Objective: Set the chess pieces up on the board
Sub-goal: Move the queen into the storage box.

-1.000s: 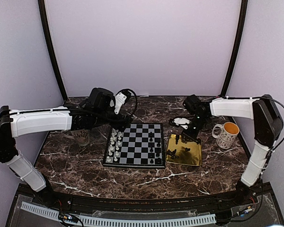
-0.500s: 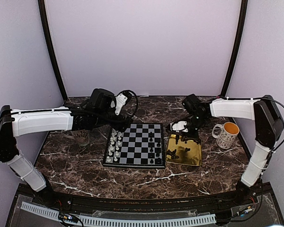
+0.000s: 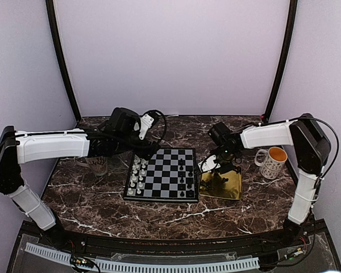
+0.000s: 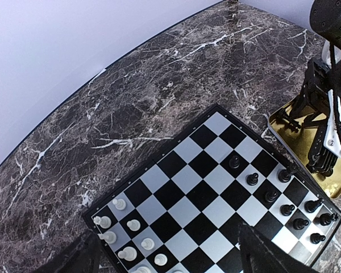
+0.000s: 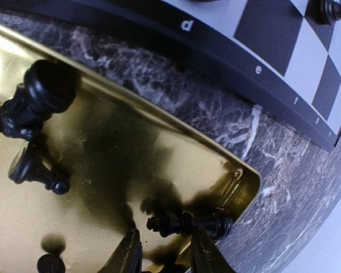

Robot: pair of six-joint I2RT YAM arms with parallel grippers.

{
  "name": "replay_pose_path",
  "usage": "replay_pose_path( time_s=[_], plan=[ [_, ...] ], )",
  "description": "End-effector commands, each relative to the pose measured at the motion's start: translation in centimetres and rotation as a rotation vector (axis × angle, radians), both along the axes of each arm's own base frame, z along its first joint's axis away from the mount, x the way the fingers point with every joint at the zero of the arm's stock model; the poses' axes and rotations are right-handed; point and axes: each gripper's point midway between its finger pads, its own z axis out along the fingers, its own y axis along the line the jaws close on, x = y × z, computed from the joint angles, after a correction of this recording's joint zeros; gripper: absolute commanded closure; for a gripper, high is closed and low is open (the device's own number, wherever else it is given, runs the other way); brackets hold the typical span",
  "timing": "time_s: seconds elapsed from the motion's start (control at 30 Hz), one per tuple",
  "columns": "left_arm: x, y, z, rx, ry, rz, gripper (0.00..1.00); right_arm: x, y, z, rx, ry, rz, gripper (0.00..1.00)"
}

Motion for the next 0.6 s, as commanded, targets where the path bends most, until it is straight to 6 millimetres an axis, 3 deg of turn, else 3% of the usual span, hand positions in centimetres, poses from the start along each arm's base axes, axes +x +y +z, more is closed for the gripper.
replay_pose_path(
  time_s=[0.0,0.37,0.57],
  plan=[
    [0.2,-0.4,0.9,-0.017,-0.012,-0.007,0.13,1.0,-0.1,-0.7,-0.053,-0.03,0.034,0.69],
    [0.1,-0.6,0.6,-0.02,0.0,-0.012,0.13,2.3,0.7,-1.2,-0.058,-0.019,0.009,0.68],
    [0.1,-0.5,1.1,-0.024,-0.01,-0.009,0.13,1.7,0.9,0.7,0.038,-0.001,-0.037,0.68]
  ],
)
